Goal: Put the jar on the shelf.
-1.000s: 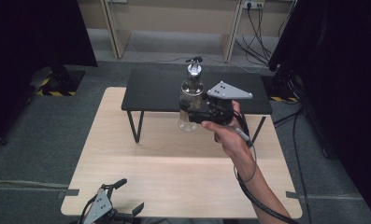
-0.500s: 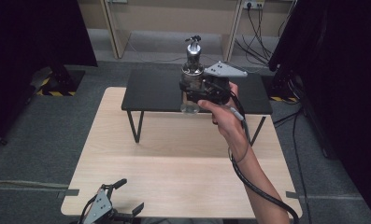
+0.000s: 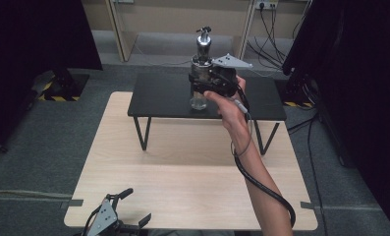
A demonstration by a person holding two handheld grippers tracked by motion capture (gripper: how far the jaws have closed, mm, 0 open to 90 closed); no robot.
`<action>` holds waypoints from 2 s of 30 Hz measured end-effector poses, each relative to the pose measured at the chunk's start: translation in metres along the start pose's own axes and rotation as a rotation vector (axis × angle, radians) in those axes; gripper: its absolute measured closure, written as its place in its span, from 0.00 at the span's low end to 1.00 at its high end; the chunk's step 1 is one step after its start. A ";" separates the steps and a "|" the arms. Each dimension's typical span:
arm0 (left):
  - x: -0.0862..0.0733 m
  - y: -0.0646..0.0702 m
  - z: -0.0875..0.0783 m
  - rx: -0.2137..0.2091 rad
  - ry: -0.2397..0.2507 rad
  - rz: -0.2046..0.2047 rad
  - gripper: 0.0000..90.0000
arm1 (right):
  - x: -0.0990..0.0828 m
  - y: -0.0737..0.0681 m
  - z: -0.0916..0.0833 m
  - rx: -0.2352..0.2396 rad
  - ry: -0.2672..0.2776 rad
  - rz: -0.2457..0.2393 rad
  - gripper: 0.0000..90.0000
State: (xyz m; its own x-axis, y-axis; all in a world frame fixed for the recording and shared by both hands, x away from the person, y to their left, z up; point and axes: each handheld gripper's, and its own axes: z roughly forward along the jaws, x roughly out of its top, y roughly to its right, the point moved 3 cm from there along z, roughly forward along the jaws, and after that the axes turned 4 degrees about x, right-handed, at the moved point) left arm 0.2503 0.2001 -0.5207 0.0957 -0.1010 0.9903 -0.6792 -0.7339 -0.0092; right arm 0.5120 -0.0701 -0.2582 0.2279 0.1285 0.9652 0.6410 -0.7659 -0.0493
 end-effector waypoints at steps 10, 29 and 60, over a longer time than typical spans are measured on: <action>0.000 0.000 0.000 0.000 0.002 -0.001 0.01 | 0.000 0.015 0.015 -0.066 0.000 0.015 0.38; 0.001 0.000 -0.001 -0.002 0.004 -0.002 0.01 | -0.008 0.035 0.034 -0.131 0.011 0.040 0.38; -0.001 0.001 0.001 -0.004 -0.008 0.006 0.01 | -0.028 0.023 0.009 -0.103 0.090 0.017 0.03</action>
State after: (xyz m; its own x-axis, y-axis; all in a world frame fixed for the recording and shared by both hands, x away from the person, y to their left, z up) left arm 0.2500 0.1986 -0.5214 0.0971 -0.1108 0.9891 -0.6826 -0.7306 -0.0148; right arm 0.5269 -0.0856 -0.2886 0.1682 0.0615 0.9838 0.5578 -0.8288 -0.0436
